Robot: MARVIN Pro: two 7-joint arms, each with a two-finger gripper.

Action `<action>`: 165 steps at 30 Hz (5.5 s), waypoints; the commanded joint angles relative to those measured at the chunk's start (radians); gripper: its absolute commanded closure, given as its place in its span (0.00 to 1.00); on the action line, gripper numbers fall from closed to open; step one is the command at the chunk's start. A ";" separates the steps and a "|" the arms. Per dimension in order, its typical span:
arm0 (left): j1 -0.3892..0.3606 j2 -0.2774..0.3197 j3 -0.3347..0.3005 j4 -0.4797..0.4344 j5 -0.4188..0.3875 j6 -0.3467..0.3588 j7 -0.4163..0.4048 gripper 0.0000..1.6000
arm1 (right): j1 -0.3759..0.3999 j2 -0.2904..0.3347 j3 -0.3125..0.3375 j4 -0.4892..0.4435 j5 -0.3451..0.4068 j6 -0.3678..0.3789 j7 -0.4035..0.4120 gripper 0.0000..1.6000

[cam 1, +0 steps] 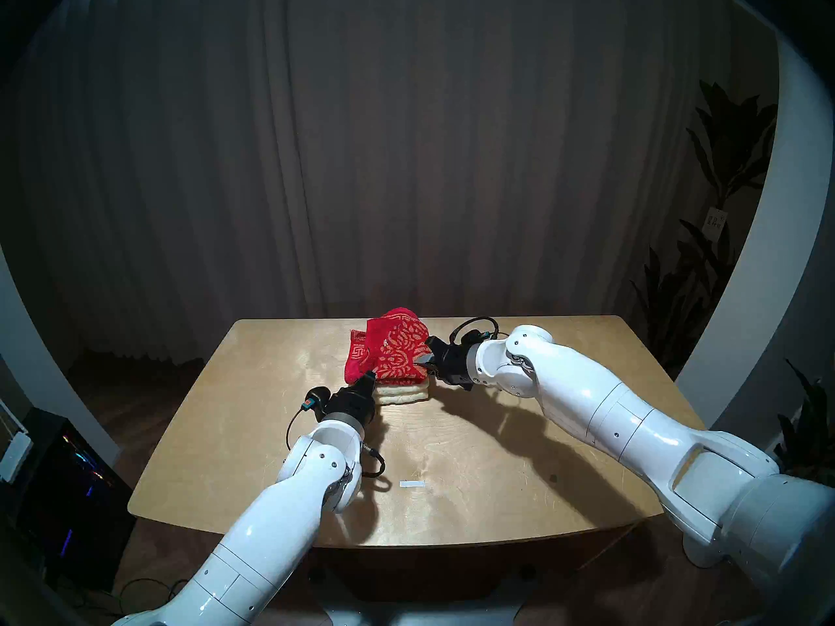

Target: Fold each towel twice and stack them on table

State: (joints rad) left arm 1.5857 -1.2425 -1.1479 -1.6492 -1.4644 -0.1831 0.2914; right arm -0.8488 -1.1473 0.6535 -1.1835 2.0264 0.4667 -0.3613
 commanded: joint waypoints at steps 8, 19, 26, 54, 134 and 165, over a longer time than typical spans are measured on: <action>-0.007 0.017 0.000 -0.048 -0.006 0.008 0.027 0.87 | 0.047 0.006 -0.001 0.012 0.006 0.035 -0.063 0.87; -0.001 0.024 0.007 -0.073 0.016 -0.007 0.042 0.82 | 0.022 0.043 0.005 -0.067 -0.025 0.023 -0.050 0.00; 0.011 0.046 0.004 -0.122 0.022 0.000 0.058 0.00 | 0.014 0.086 0.027 -0.135 -0.011 0.018 -0.068 0.00; 0.064 0.244 -0.027 -0.285 0.318 -0.051 0.236 0.00 | 0.003 0.349 0.003 -0.361 -0.324 -0.066 -0.051 0.00; -0.501 0.084 -0.001 0.456 1.018 -0.009 -0.066 0.00 | 0.088 0.201 -0.002 0.193 -0.815 -0.676 0.358 0.00; -0.436 0.093 -0.020 0.446 1.058 -0.079 -0.041 0.00 | 0.075 0.108 0.028 0.403 -0.828 -0.870 0.439 0.00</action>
State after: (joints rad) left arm 1.1648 -1.1480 -1.1646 -1.1781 -0.4106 -0.2683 0.2431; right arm -0.7932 -1.0276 0.6712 -0.7782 1.1863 -0.4026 0.0471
